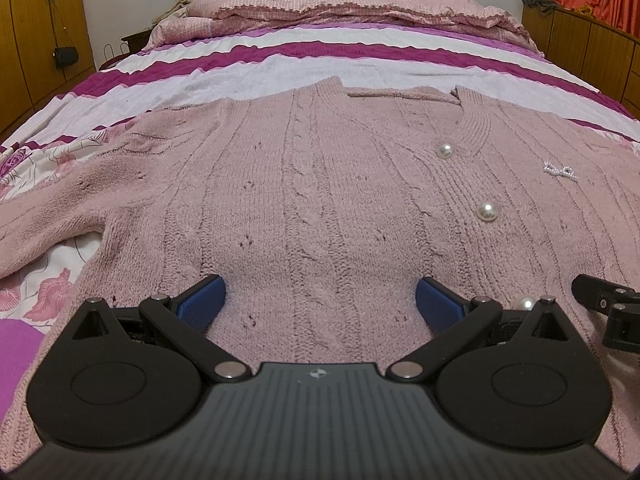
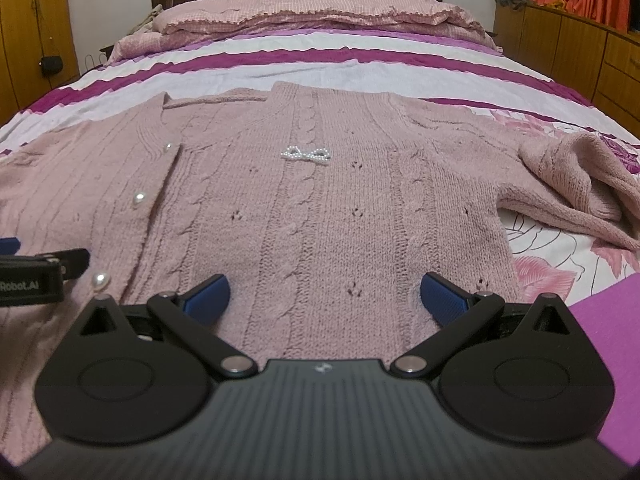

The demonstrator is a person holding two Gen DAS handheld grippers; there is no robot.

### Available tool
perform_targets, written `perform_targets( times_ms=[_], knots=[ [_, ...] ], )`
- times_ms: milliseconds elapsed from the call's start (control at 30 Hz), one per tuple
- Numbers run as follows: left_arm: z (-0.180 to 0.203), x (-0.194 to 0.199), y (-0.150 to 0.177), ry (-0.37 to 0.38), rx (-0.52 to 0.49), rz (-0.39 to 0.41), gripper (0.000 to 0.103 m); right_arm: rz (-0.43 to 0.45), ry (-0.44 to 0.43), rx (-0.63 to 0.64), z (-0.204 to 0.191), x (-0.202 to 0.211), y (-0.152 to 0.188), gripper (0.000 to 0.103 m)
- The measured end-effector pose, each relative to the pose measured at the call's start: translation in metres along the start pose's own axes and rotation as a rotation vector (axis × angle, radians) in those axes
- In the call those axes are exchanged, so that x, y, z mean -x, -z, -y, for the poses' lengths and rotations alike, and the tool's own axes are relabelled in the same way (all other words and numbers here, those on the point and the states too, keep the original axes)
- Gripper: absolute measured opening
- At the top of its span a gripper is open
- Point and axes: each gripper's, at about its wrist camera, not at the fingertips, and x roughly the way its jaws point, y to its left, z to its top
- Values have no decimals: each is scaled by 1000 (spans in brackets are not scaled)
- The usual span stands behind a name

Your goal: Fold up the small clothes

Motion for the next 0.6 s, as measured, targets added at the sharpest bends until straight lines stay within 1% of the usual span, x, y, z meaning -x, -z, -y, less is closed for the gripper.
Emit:
perform_targets(
  times_ms=[100,233,333,500,600],
  knots=[
    [0,0,0,1,1,-1,103,-1,-9,-7,2,6,-4,103],
    [-4,0,-5,20,17,-19,103,-4,-87,-35,11,22,-16,103],
    [-8,2,-9,30,32,-34,103,30,-115,-17,22,40,-27,103],
    [-19,20,-16,48,84,-31,103,106,-112,-7,56,61,-48,103],
    [-22,30,-16,50,106,-20,103,143,-44,-26,81,61,-55,102]
  ],
)
